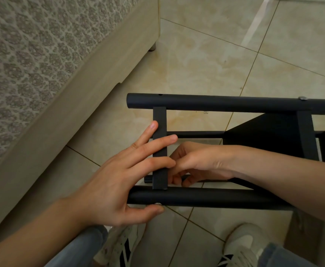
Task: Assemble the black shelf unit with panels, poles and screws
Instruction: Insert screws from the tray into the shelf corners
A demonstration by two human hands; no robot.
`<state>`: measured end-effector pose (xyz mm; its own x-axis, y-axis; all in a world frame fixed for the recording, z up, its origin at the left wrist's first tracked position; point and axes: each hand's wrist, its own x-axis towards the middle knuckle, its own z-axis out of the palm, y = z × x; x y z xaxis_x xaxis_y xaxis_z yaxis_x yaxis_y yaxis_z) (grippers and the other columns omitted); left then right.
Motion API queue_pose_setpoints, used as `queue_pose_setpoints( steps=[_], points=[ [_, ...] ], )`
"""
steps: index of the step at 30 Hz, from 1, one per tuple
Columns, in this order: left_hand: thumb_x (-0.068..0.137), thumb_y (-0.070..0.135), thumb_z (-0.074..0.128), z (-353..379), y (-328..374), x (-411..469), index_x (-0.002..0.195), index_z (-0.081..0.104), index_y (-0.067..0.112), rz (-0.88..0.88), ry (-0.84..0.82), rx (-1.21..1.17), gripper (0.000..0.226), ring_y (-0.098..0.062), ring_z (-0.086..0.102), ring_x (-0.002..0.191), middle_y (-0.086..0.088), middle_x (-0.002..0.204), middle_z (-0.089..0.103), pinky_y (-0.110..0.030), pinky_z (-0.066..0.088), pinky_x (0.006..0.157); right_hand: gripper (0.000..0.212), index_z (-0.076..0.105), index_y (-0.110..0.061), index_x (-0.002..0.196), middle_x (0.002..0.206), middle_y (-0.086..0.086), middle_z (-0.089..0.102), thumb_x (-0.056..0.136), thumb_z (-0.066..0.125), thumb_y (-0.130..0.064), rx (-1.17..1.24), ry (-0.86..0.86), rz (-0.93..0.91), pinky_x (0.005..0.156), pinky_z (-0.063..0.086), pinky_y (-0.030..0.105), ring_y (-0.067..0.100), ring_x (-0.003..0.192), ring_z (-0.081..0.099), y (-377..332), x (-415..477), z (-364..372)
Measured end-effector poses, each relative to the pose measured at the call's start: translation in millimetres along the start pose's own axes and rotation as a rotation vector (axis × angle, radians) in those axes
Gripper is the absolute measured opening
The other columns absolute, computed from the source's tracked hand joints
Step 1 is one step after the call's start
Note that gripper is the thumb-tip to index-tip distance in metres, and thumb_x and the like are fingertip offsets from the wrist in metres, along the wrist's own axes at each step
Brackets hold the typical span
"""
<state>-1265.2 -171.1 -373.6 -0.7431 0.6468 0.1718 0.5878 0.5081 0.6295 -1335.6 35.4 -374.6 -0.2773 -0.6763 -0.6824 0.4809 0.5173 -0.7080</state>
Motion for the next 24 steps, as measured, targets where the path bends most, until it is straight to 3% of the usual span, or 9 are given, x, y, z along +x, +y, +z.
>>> queue_pose_setpoints(
  steps=[6,10,14,19,24],
  points=[
    [0.084,0.043,0.069,-1.2,1.0,-0.3,0.134,0.053,0.015,-0.002,-0.005,0.0,0.059,-0.033,0.005,0.155,0.0,0.164,0.026,-0.028,0.017,0.123,0.01,0.073,-0.02,0.076,0.075,0.0,0.066,0.083,0.066,-0.021,0.033,-0.046,-0.028,0.073,0.043,0.029,0.01,0.07,0.059,0.5,0.6,3.1],
    [0.085,0.043,0.069,-1.1,1.4,0.0,0.133,0.054,0.014,-0.007,-0.008,-0.006,0.058,-0.033,0.005,0.155,-0.001,0.163,0.028,-0.027,0.016,0.123,0.022,0.073,-0.023,0.071,0.073,0.0,0.065,0.09,0.064,-0.028,-0.096,0.039,0.009,0.075,0.042,0.032,0.012,0.07,0.056,3.0,3.7,2.7],
    [0.085,0.044,0.068,-1.4,1.4,0.8,0.133,0.053,0.016,-0.006,-0.006,-0.009,0.058,-0.033,0.005,0.155,-0.001,0.163,0.029,-0.027,0.017,0.122,0.013,0.071,-0.013,0.09,0.082,0.003,0.066,0.083,0.065,-0.022,0.056,-0.075,-0.025,0.079,0.037,0.037,0.013,0.074,0.057,3.8,2.6,-0.6],
    [0.085,0.044,0.067,-0.1,1.8,0.4,0.134,0.052,0.015,-0.002,0.003,0.002,0.059,-0.033,0.006,0.155,0.0,0.163,0.027,-0.029,0.017,0.123,0.014,0.074,-0.013,0.083,0.076,0.003,0.064,0.09,0.065,-0.021,-0.013,-0.008,0.012,0.079,0.039,0.035,0.012,0.07,0.056,6.7,6.8,-0.8],
    [0.085,0.044,0.068,-0.6,1.2,0.9,0.134,0.052,0.015,0.0,0.003,-0.003,0.059,-0.033,0.005,0.155,-0.001,0.163,0.027,-0.03,0.016,0.124,0.016,0.071,-0.008,0.099,0.085,0.003,0.068,0.088,0.064,-0.019,0.091,-0.078,-0.009,0.079,0.041,0.033,0.011,0.074,0.059,7.7,6.3,-3.8]
  ],
)
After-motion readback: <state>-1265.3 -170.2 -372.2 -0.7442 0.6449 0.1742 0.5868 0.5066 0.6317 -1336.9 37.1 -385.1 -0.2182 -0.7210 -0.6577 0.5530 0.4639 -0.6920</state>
